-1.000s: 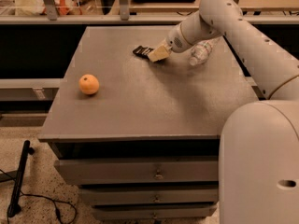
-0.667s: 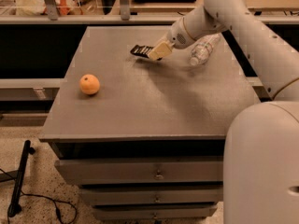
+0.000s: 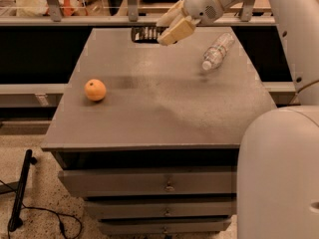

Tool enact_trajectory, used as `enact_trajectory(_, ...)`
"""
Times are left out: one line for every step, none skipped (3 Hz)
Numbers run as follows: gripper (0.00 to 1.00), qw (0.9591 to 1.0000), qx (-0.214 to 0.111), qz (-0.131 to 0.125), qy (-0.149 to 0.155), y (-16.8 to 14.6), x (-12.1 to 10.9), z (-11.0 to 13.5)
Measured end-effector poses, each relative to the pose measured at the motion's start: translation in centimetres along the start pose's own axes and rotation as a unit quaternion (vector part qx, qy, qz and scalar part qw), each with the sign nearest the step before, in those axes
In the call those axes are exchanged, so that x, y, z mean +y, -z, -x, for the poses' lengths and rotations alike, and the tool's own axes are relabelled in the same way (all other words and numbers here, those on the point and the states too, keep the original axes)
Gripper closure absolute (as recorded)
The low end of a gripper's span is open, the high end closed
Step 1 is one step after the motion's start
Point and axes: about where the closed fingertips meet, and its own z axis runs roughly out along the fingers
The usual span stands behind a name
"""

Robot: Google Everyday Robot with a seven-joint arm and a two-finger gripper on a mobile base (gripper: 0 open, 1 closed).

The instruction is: Move rxbar chocolate near orange

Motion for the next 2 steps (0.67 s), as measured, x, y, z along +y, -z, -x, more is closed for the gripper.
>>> enact_trajectory(1.0, 0.999, -0.003, 0.041, 0.02, 1.3, 2.4, 0.3)
enact_trajectory(1.0, 0.9993, 0.006, 0.03, -0.02, 2.3, 3.0, -1.2)
